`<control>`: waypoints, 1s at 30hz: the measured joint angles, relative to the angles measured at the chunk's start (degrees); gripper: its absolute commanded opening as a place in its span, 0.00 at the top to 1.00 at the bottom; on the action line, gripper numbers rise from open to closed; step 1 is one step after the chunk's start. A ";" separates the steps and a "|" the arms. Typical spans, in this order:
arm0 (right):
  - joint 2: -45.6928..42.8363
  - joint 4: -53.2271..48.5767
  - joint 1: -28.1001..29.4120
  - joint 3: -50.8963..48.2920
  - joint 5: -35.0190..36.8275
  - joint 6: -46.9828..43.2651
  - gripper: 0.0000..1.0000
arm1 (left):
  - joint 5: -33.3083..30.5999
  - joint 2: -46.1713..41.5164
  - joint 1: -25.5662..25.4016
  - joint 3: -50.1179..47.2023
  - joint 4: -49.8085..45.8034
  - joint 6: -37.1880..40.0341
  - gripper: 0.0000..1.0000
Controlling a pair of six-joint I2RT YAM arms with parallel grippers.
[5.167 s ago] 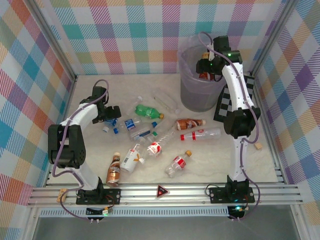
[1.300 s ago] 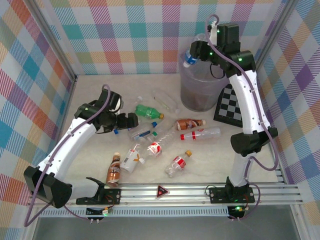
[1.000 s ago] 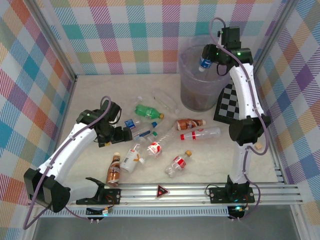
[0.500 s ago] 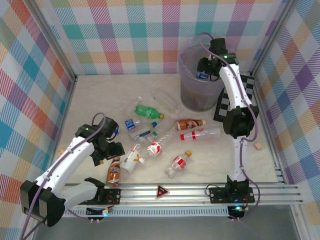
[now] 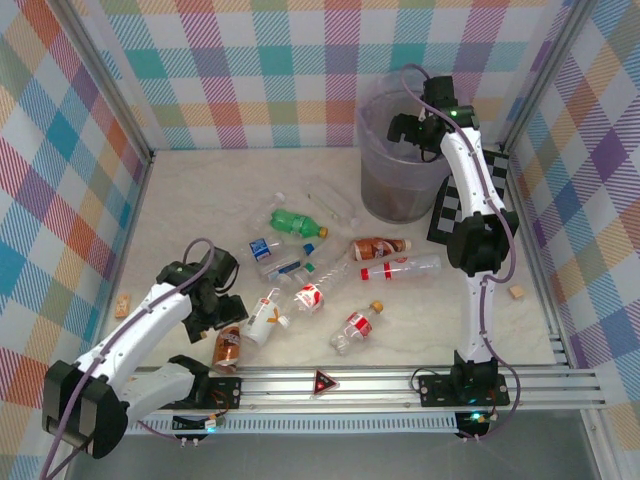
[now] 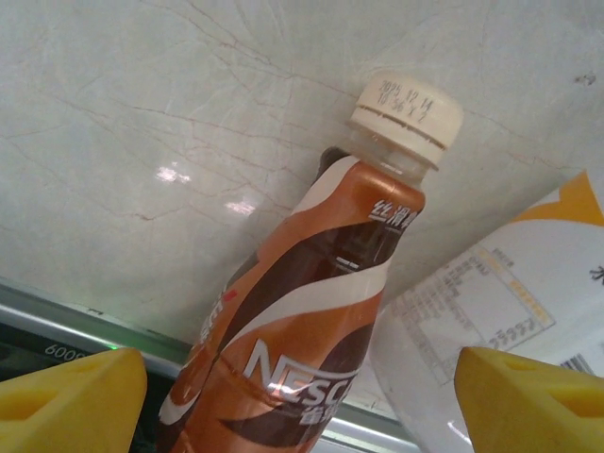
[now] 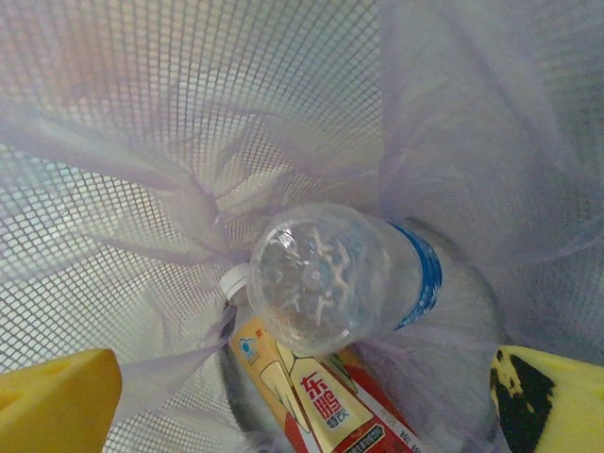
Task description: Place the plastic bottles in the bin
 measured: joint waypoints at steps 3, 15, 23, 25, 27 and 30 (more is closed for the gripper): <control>-0.66 -0.46 0.00 0.00 -0.83 -0.07 0.01 | -0.48 2.16 0.00 0.04 2.21 0.07 0.18; -7.34 -1.31 0.00 0.02 -3.23 -1.60 0.01 | -1.49 15.87 0.04 0.07 12.61 3.69 0.37; -7.65 -1.51 0.00 0.02 -3.93 -2.19 0.01 | -1.55 17.75 0.11 -0.50 15.65 4.72 0.56; -8.15 -1.51 0.00 -0.02 -4.68 -2.16 0.00 | -1.64 18.12 0.17 -0.66 16.17 4.70 0.59; -8.96 -1.51 0.00 -0.09 -5.35 -2.19 0.01 | -1.64 18.18 0.15 -0.66 16.39 4.76 0.61; -11.13 -1.49 0.00 -0.72 -6.32 -2.16 0.00 | -1.66 18.21 0.20 -0.59 16.50 4.98 0.67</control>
